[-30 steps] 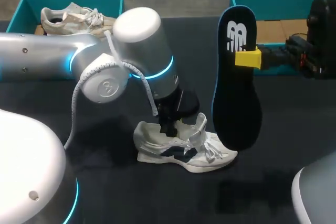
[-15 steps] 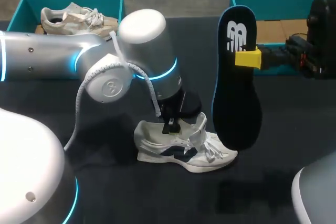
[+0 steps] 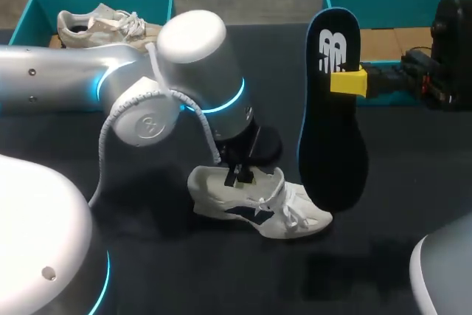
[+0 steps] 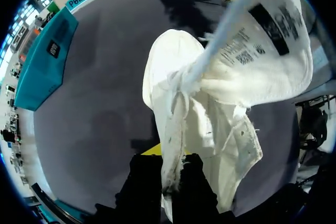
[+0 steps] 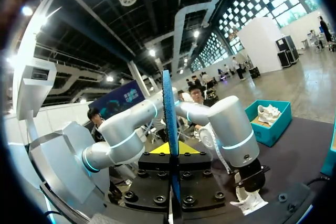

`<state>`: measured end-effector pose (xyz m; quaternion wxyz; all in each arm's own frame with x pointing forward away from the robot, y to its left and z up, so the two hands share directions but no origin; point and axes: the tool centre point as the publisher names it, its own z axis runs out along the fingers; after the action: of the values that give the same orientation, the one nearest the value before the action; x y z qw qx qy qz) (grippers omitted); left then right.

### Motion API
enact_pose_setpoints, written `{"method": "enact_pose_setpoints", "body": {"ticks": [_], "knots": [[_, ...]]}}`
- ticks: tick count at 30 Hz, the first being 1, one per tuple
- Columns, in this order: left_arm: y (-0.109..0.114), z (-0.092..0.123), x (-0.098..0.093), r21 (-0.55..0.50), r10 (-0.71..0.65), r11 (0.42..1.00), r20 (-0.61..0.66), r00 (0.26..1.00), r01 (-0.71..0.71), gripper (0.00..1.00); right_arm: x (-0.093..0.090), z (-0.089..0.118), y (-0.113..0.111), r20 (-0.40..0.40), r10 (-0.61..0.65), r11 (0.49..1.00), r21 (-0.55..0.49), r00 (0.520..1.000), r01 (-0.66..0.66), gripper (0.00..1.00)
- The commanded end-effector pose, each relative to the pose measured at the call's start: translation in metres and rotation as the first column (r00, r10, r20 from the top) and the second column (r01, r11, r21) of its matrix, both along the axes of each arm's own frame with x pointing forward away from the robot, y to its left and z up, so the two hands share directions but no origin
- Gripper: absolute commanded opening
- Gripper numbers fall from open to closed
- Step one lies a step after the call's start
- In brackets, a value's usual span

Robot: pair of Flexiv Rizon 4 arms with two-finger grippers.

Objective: Take the shoe out of the shoebox, open the shoe tongue, remove and reinsert the insole, then place the shoe into the shoebox

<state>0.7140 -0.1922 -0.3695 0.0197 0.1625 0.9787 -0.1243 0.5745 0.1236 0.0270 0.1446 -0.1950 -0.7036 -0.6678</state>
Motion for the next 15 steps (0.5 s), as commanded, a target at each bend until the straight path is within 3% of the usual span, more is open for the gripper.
{"method": "enact_pose_setpoints", "body": {"ticks": [1, 8, 15], "knots": [[0.015, 0.019, -0.006, -0.025, -0.03, 0.999, 0.024, 0.999, 0.03, 0.0, 0.0, -0.001, 0.001, -0.003, -0.001, 1.0, -0.002, 1.0, 0.001, 0.0], [0.028, 0.036, -0.007, -0.054, -0.182, 0.981, 0.089, 0.979, 0.187, 0.0, 0.0, -0.001, 0.001, -0.003, -0.001, 1.0, -0.002, 1.0, 0.001, 0.0], [0.038, 0.05, -0.011, -0.078, -0.367, 0.916, 0.236, 0.9, 0.394, 0.0, 0.0, -0.001, 0.001, -0.003, -0.001, 1.0, -0.002, 1.0, 0.001, 0.0]]}}
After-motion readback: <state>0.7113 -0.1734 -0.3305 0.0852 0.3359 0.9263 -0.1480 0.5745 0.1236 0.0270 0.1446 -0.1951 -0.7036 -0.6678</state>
